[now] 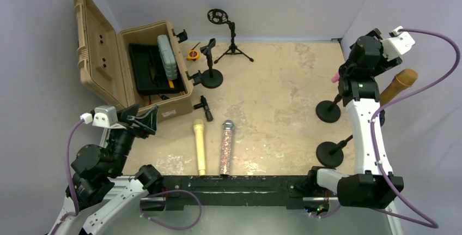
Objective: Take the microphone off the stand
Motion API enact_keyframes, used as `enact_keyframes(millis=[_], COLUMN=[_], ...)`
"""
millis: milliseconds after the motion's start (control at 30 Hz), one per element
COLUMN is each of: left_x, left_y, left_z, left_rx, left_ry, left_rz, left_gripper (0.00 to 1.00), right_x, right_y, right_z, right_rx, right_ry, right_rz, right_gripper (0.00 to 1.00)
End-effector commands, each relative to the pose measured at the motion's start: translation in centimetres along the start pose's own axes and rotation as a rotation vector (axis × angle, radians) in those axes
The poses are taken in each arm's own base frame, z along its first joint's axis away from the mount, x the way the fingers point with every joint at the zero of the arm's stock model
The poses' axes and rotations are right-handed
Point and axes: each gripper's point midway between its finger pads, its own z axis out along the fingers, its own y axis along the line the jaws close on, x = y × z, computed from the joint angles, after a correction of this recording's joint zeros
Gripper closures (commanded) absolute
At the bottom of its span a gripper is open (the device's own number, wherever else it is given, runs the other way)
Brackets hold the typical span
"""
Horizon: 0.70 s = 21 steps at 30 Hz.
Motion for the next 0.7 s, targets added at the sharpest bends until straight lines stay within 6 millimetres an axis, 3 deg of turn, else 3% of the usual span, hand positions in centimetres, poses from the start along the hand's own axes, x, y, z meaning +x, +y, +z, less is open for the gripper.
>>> enact_keyframes(millis=[0,133,267,433,567,667], left_x=[-1.0,-0.7,-0.3,0.8,1.7,2.4], left_y=[-0.1,-0.1,-0.2,-0.7,-1.1,-1.6], left_z=[0.1,0.4,0.7,1.6,2.3,2.8], left_rx=[-0.003,-0.005,-0.011,-0.007,-0.006,0.014], left_ry=[-0.021,-0.007,0.009,0.056,0.092,0.115], left_rz=[0.007,0.019,0.031,0.057,0.085,0.105], left_gripper=[0.35,0.35,0.35,0.34,0.34,0.32], right_x=[0.0,0.0,-2.2,-4.8,-3.6,-1.0], right_y=[2.3,3.2,6.0,10.5,13.9,16.8], right_z=[0.2,-0.3,-2.9,-8.7,-13.2,-17.5], right_rx=[-0.116,-0.193,-0.424,-0.828,-1.13,-1.354], right_ry=[-0.007,-0.002,-0.042,-0.12,-0.099,-0.039], right_rz=[-0.015,-0.037,-0.055,-0.054,-0.09,-0.111], right_gripper=[0.37,0.62,0.86,0.93,0.98,1.0])
